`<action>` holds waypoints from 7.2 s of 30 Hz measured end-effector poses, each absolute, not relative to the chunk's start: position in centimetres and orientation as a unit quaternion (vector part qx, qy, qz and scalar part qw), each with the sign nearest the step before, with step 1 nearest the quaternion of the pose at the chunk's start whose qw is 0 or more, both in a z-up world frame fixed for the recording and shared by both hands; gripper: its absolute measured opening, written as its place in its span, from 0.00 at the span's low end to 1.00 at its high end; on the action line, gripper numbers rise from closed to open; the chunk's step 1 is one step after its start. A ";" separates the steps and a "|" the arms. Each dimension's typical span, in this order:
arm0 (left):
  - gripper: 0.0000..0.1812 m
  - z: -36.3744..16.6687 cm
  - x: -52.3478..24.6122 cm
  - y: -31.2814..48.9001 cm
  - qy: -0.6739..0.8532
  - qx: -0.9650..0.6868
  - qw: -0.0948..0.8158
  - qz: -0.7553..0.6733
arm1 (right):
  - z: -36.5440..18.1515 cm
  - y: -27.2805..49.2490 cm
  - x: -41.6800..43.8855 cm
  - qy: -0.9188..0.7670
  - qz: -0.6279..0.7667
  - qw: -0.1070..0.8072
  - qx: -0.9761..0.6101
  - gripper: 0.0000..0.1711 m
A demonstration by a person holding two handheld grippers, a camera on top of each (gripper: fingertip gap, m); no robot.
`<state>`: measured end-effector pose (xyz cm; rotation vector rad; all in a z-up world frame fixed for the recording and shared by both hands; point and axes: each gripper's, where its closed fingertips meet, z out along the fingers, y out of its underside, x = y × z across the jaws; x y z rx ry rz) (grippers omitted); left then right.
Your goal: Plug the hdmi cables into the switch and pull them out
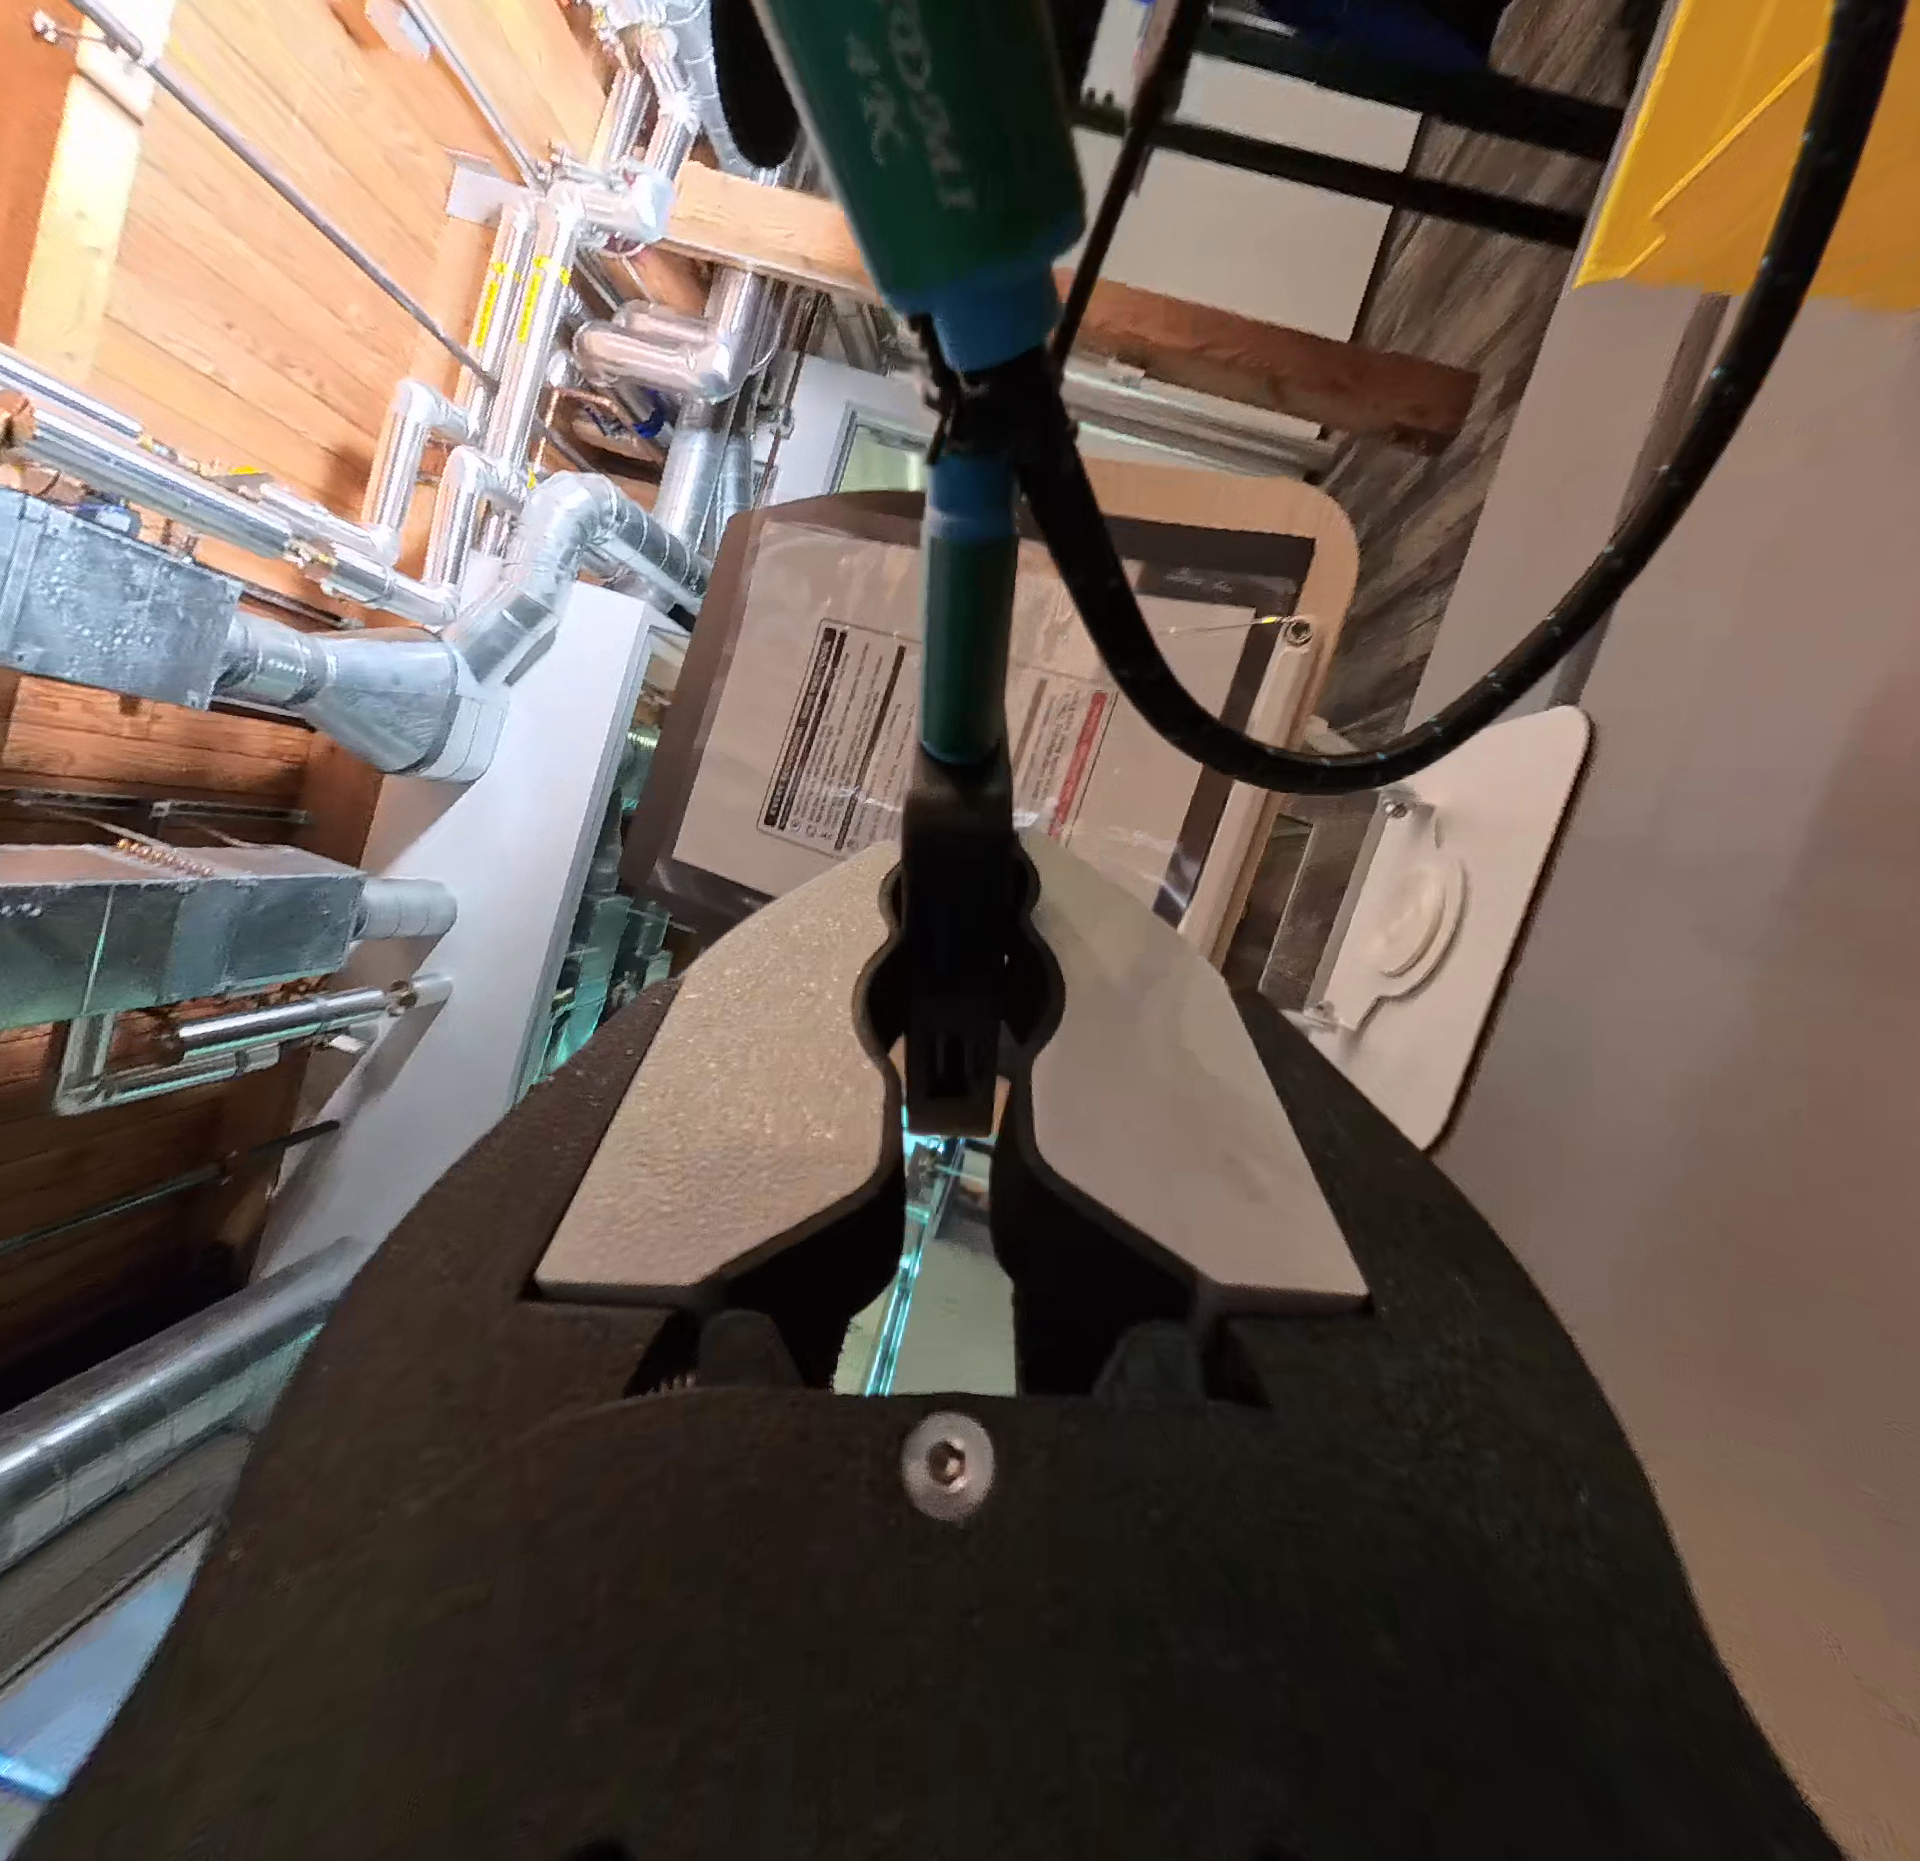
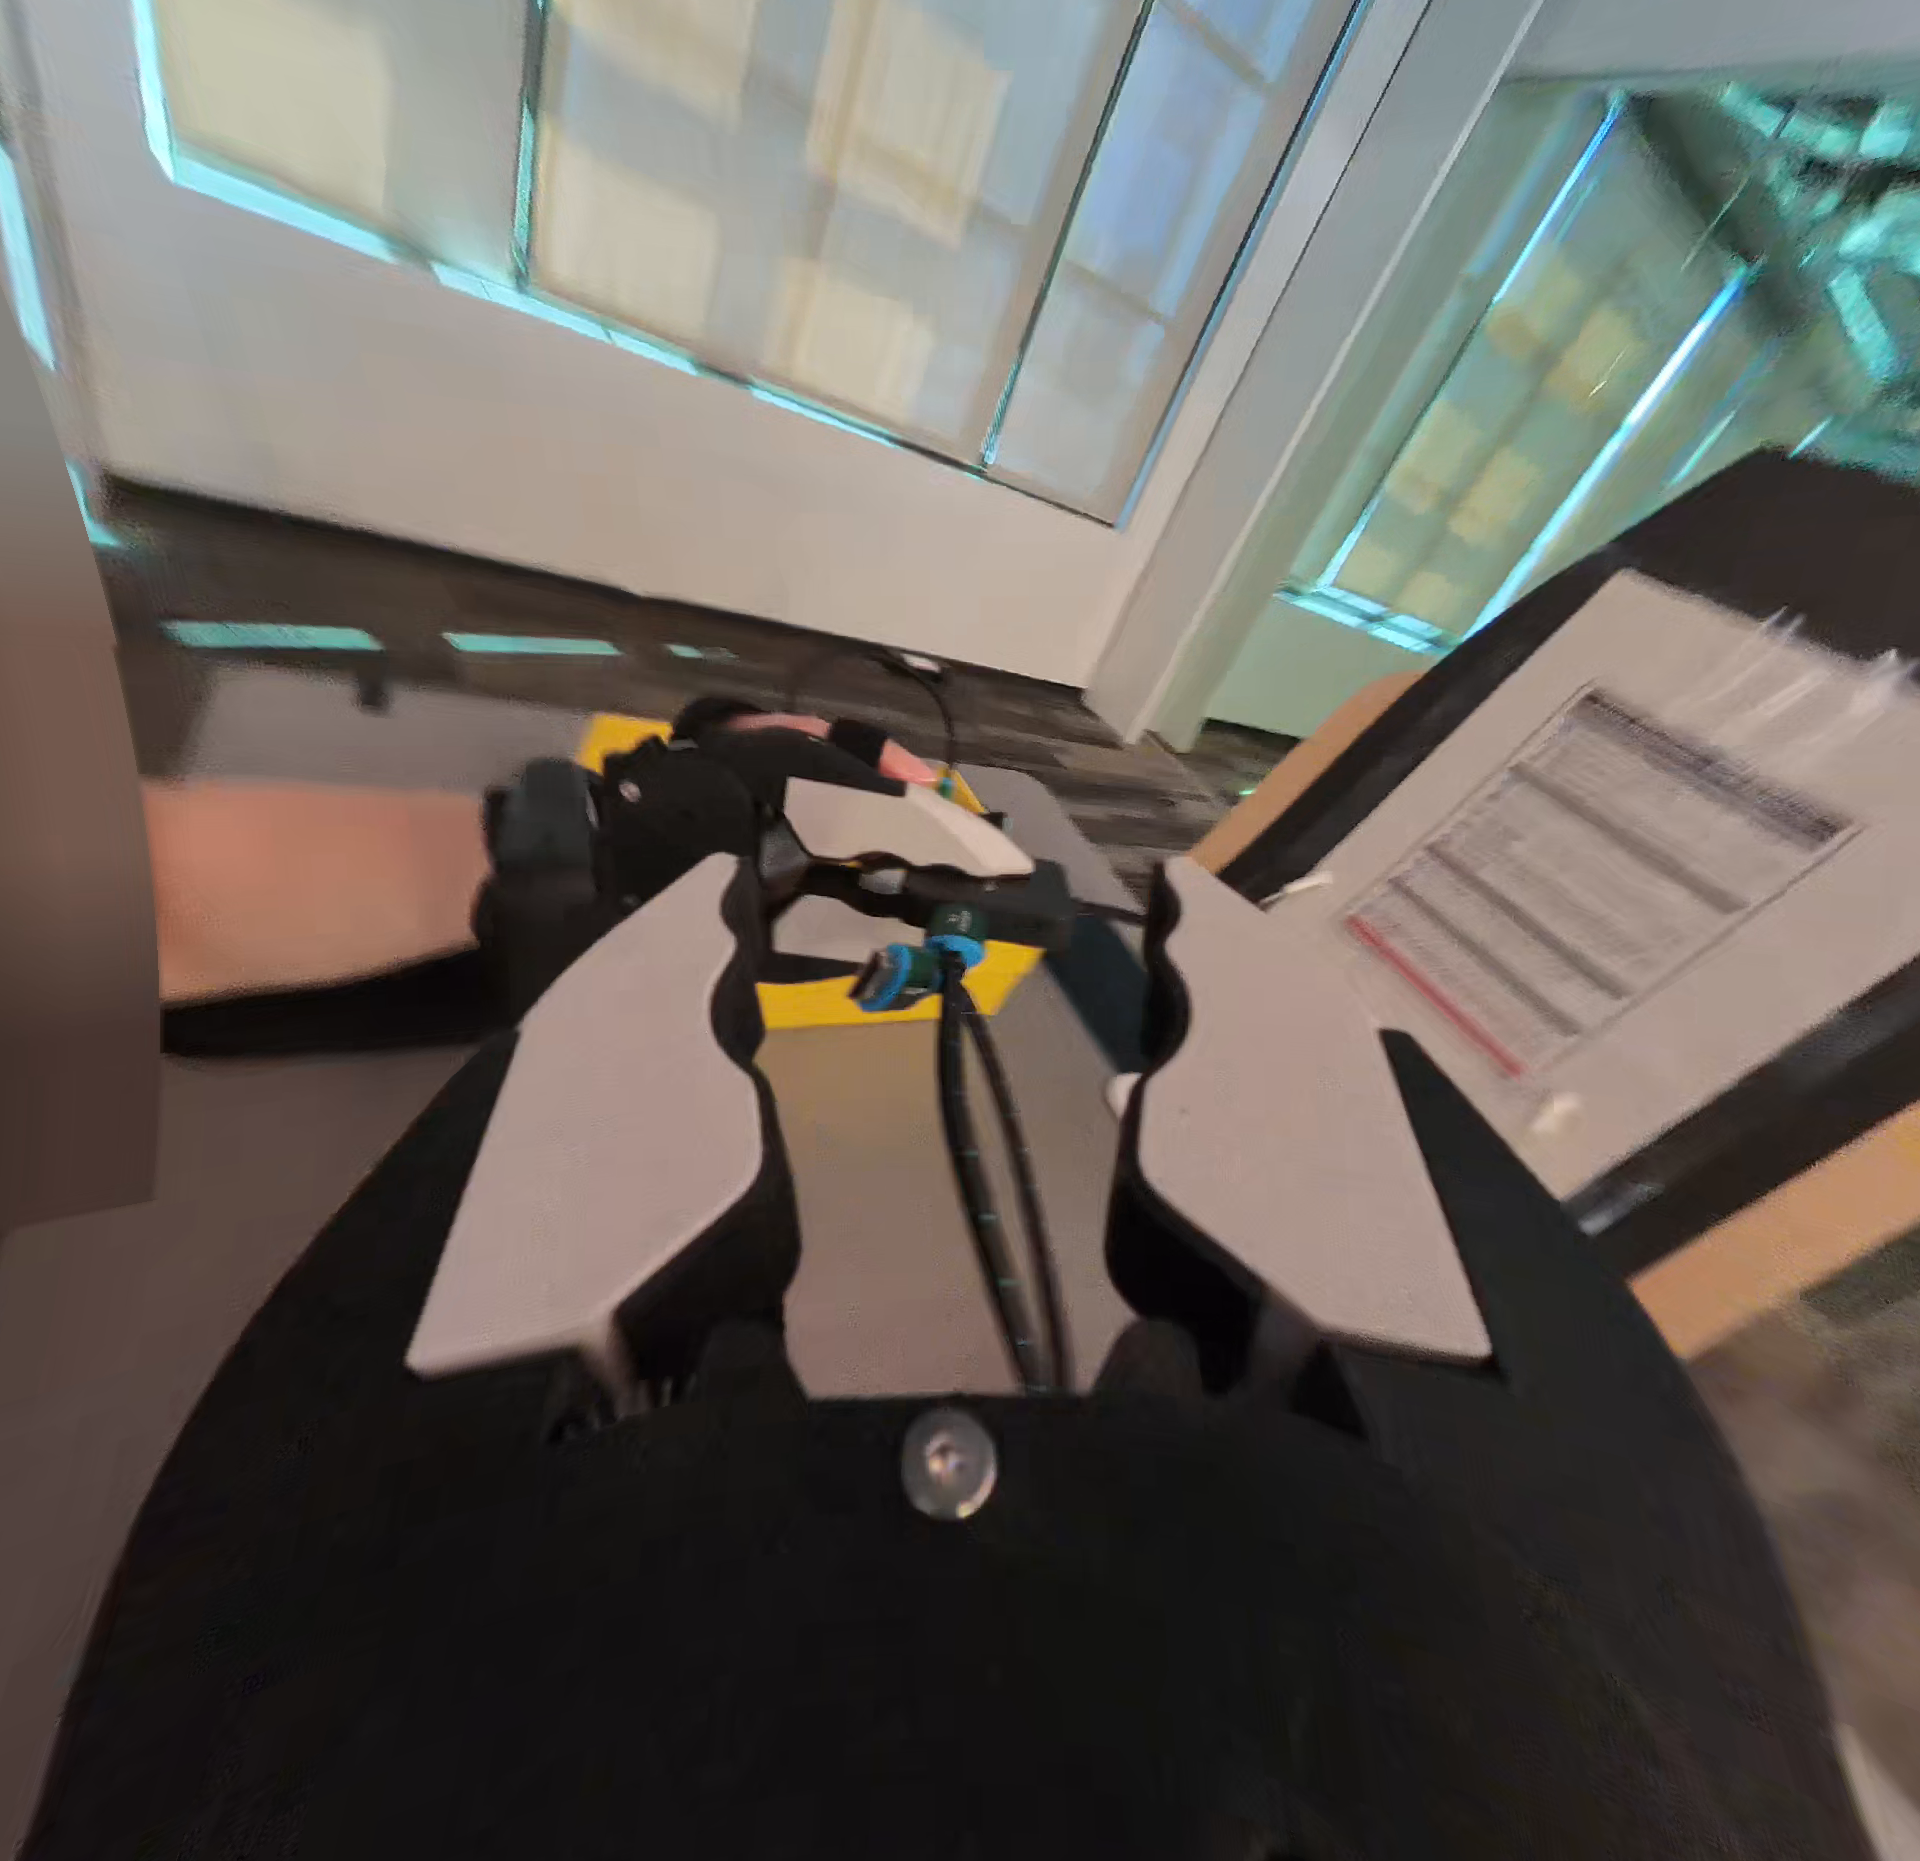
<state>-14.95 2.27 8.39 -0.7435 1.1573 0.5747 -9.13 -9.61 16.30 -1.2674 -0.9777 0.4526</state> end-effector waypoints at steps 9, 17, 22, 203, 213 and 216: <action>0.07 9.5 -15.3 1.7 0.503 -0.321 0.748 0.292 | 10.8 -4.8 -12.8 -0.417 0.125 0.656 -0.617 0.33; 0.07 9.0 -14.8 1.6 0.502 -0.319 0.743 0.305 | 9.8 -3.6 -13.0 -0.379 0.113 0.665 -0.634 0.23; 0.07 9.1 -14.8 1.8 0.498 -0.325 0.742 0.309 | 9.5 -3.5 -13.2 -0.376 0.085 0.671 -0.633 0.26; 0.08 2.7 -9.7 -5.0 0.708 -0.333 0.617 0.089 | 3.9 -6.3 -11.6 -0.692 -0.212 0.556 -0.408 0.09; 0.25 6.8 -13.3 -1.7 0.617 -0.446 0.648 0.017 | 8.1 -1.5 2.9 -0.538 -0.250 0.544 -0.593 0.09; 0.25 8.3 -15.4 -0.7 0.590 -0.476 0.652 0.008 | 5.0 1.1 11.0 -0.486 -0.225 0.505 -0.677 0.09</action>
